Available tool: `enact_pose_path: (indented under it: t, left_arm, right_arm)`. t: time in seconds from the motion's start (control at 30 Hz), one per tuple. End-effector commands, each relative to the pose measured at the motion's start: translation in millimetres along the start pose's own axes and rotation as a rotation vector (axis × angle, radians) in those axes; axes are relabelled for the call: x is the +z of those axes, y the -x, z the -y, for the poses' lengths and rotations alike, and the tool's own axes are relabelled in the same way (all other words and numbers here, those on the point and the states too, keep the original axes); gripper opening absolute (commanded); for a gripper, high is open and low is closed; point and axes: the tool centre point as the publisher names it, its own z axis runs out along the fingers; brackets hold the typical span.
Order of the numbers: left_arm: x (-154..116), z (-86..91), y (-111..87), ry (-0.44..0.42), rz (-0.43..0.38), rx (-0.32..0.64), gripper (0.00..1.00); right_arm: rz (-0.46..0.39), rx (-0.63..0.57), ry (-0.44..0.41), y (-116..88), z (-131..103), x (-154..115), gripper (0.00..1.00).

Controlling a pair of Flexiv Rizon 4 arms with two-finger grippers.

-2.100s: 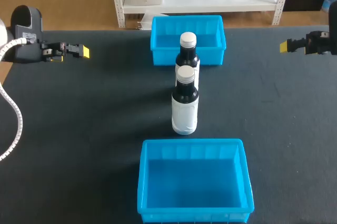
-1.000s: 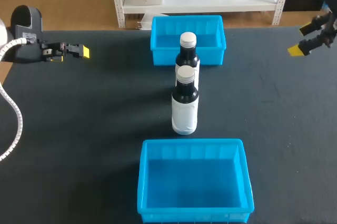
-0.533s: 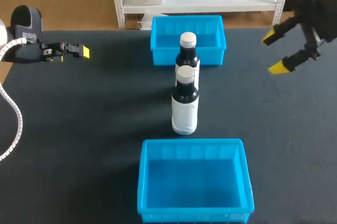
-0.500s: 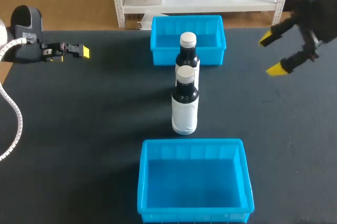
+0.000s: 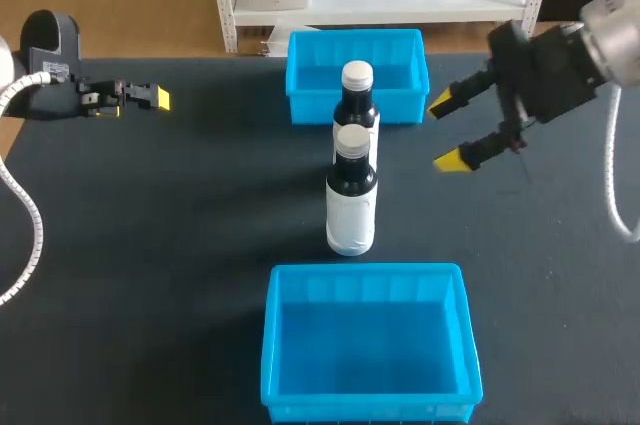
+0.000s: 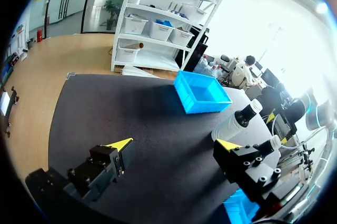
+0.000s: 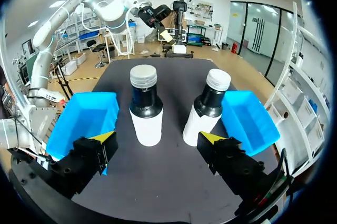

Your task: Pick up the bottle, and place it in the far bin if it is heavy, or in the near bin if it is light.

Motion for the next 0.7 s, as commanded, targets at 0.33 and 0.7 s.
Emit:
enact_pose_path:
  t: [0.33, 0.7]
  left_arm:
    - [0, 0.0, 0.0, 0.0, 0.0, 0.0, 1.0]
    - [0, 0.0, 0.0, 0.0, 0.0, 0.0, 1.0]
  right_arm:
    - [0.02, 0.05, 0.03, 24, -16, 47, 1.0]
    - [0.026, 0.071, 0.035, 38, -23, 74, 1.0]
